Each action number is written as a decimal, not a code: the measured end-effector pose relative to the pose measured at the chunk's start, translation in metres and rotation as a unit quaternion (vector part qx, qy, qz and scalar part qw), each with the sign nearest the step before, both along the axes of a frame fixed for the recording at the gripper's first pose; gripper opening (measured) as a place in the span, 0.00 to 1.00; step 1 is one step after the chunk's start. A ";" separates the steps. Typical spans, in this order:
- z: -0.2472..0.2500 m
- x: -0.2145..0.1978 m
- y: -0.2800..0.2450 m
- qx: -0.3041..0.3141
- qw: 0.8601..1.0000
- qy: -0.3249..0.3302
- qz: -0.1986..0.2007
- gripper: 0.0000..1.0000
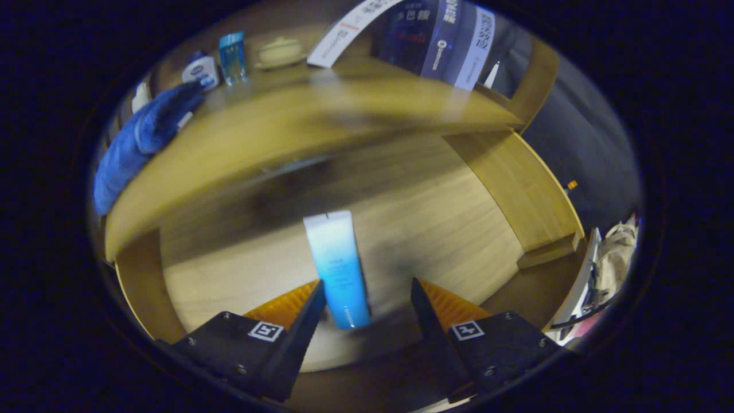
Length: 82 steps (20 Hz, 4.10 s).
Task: Pull open the drawer, take out the items inside it, and place them on the countertop above the cabinet.
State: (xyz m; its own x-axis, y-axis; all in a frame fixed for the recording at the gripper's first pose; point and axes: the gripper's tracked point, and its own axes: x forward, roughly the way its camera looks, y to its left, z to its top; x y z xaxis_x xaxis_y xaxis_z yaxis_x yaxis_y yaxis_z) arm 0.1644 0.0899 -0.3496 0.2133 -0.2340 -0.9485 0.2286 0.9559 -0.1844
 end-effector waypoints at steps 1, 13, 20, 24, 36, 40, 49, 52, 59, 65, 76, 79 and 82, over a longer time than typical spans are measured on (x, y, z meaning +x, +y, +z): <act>-0.002 -0.001 -0.005 -0.003 1.000 0.017 -0.005 0.89; -0.015 0.008 -0.009 0.072 0.993 0.076 -0.054 0.90; -0.016 0.007 -0.009 0.071 0.993 0.074 -0.055 0.90; -0.016 0.009 -0.015 0.059 0.995 0.044 -0.062 0.82; -0.011 0.015 -0.024 0.072 0.995 -0.050 -0.044 0.34; -0.001 0.030 -0.030 0.058 0.991 -0.109 -0.040 0.34; 0.055 0.047 -0.037 0.012 0.975 -0.223 -0.014 0.34; 0.068 0.039 -0.035 -0.019 0.978 -0.209 0.011 0.34; 0.103 0.018 -0.031 -0.074 0.973 -0.214 0.042 0.34; 0.162 0.011 -0.027 -0.061 0.945 -0.320 0.012 0.34; 0.240 -0.012 -0.049 -0.078 0.909 -0.408 -0.027 0.34; 0.253 -0.007 -0.045 -0.075 0.904 -0.421 -0.017 0.34; 0.264 0.004 -0.038 -0.064 0.898 -0.436 -0.007 0.34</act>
